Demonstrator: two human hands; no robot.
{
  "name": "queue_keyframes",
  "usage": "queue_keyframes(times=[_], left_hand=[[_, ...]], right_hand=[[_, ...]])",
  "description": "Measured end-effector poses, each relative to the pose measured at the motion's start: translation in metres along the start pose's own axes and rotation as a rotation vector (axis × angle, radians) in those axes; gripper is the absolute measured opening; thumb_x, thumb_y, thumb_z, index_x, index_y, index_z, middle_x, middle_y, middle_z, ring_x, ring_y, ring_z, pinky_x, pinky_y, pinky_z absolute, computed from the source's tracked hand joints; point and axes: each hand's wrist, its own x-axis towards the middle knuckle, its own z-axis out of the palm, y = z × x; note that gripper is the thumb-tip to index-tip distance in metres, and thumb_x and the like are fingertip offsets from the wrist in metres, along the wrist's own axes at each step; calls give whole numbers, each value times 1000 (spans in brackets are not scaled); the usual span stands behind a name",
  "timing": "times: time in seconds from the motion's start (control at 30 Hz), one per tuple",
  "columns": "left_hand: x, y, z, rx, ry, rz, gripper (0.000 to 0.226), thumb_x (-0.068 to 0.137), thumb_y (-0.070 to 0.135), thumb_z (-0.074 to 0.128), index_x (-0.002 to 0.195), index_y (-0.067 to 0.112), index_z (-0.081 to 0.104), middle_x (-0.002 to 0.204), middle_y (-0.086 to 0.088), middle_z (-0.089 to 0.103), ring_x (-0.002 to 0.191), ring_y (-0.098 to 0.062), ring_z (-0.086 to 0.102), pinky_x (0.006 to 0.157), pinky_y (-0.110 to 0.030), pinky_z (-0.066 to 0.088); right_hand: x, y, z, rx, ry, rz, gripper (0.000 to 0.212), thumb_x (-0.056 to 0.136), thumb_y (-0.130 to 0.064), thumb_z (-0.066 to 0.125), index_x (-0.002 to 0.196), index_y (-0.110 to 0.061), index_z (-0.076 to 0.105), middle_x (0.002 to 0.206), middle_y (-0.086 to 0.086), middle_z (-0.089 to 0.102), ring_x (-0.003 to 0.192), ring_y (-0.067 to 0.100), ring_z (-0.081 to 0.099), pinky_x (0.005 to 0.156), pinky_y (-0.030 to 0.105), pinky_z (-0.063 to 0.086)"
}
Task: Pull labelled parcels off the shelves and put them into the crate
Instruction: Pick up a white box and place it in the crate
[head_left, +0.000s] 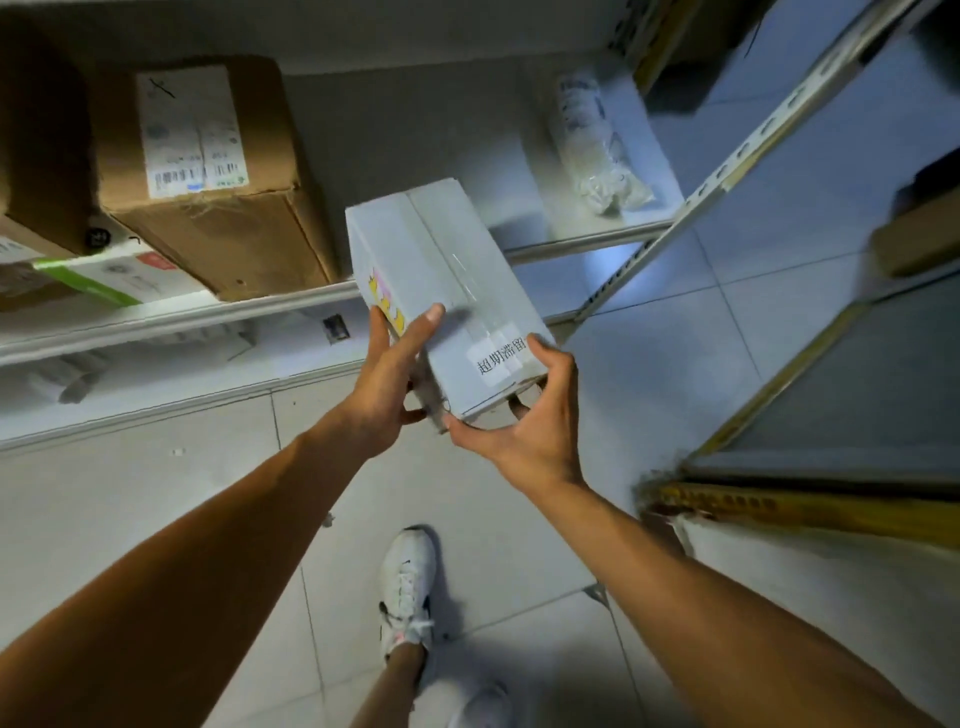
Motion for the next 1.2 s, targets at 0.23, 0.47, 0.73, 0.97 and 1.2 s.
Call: queue_keyframes(times=[0.23,0.47,0.73,0.97,1.2], left_hand=[[-28,-49,35,172,-138,-79,69,70,52,70,133,60,42,118,4,68,109,-28,65,88,-49,57],[-37,-95,78,324,-453,-223,80,70,52,69,145,44,43,138,-4,61,126,-37,57,99,-56,50],[-41,-165,138,523,-672,-381,100,58,53,84,148,36,43,145,-13,54,132,-46,48,107,-68,37],[-81,-235,189,684,-806,-477,104,54,54,85,147,37,42,145,-16,51,131,-45,48,108,-66,39],[-126,-303,234,925,-965,-547,95,67,52,78,150,30,38,140,-16,56,129,-43,52,109,-64,38]], right_hand=[[-62,3,-88,41,-59,190,85,73,-63,70,143,-41,27,119,-4,58,103,10,67,78,22,57],[-75,51,-158,508,-99,758,111,62,-67,81,154,-41,27,140,-3,59,118,25,65,94,45,55],[-170,111,-219,728,-93,833,98,61,-48,91,147,-31,45,141,10,59,127,37,59,111,59,42],[-279,141,-248,844,109,854,112,45,-59,92,143,-27,49,134,12,63,128,35,56,113,55,40],[-385,178,-266,996,346,830,97,60,-54,88,144,-23,51,132,12,65,127,34,57,113,52,40]])
